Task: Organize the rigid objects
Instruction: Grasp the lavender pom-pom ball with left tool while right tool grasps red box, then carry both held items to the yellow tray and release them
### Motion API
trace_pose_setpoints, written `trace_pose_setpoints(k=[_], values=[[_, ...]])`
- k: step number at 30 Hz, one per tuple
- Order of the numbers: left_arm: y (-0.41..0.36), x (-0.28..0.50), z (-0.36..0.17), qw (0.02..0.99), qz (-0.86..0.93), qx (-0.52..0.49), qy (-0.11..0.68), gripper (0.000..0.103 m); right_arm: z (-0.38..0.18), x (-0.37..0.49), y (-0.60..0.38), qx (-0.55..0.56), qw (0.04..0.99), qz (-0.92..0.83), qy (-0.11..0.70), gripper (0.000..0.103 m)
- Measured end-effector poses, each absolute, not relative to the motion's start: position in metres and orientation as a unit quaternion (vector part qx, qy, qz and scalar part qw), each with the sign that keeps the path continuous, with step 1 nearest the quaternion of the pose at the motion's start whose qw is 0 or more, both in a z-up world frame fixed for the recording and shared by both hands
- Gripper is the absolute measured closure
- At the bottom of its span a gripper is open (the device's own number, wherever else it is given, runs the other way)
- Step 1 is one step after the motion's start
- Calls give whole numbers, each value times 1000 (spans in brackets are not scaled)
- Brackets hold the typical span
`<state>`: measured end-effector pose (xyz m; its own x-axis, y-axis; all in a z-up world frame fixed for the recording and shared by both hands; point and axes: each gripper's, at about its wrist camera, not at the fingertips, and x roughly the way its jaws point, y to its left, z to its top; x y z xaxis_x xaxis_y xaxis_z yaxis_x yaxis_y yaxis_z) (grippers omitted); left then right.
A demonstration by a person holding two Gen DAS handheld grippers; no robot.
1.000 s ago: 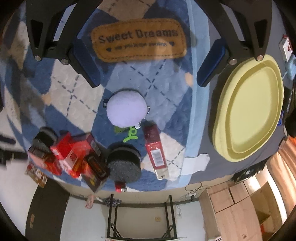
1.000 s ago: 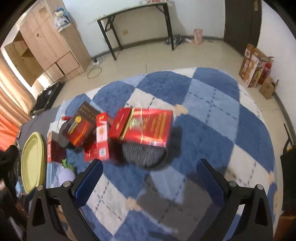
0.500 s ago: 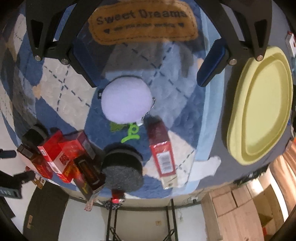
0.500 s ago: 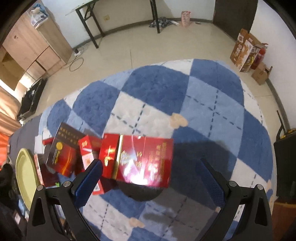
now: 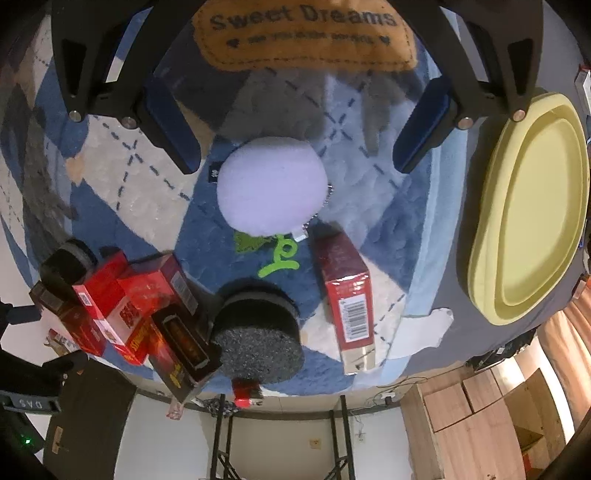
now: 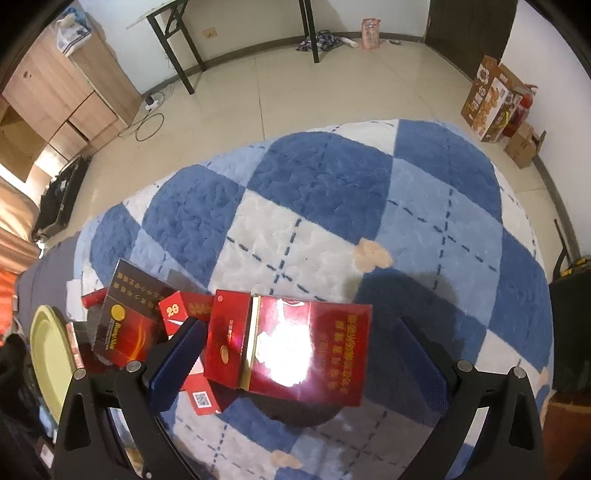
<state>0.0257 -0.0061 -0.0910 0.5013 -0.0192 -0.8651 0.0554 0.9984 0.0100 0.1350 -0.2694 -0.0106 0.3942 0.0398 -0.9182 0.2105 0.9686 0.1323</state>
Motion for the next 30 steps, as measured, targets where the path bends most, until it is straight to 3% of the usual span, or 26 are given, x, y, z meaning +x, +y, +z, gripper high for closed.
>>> trace_pose_setpoints(k=[13, 15, 16, 17, 18, 22, 24, 26, 30], values=[[-4, 35, -104, 867, -18, 5, 498, 0, -39, 145, -251, 69, 832, -51, 549, 0], [-5, 37, -106, 869, -17, 6, 494, 10, -42, 145, -254, 75, 836, -48, 541, 2], [-5, 38, -107, 869, -23, 4, 494, 27, -43, 144, -256, 77, 839, -45, 536, 3], [-6, 39, -109, 867, -35, 0, 497, 40, -43, 143, -257, 76, 842, -41, 533, 8], [-6, 39, -110, 867, -41, -1, 497, 45, -43, 141, -258, 72, 845, -36, 528, 14], [-8, 31, -108, 875, -49, 18, 482, 47, -39, 133, -259, 66, 855, -12, 514, 25], [-4, 27, -107, 876, -56, 14, 479, 47, -35, 125, -258, 70, 863, 14, 501, 48], [3, 22, -106, 876, -57, 7, 480, 47, -32, 119, -259, 72, 868, 32, 491, 59], [22, 20, -107, 870, -45, -18, 490, 47, -27, 105, -262, 83, 875, 58, 474, 64]])
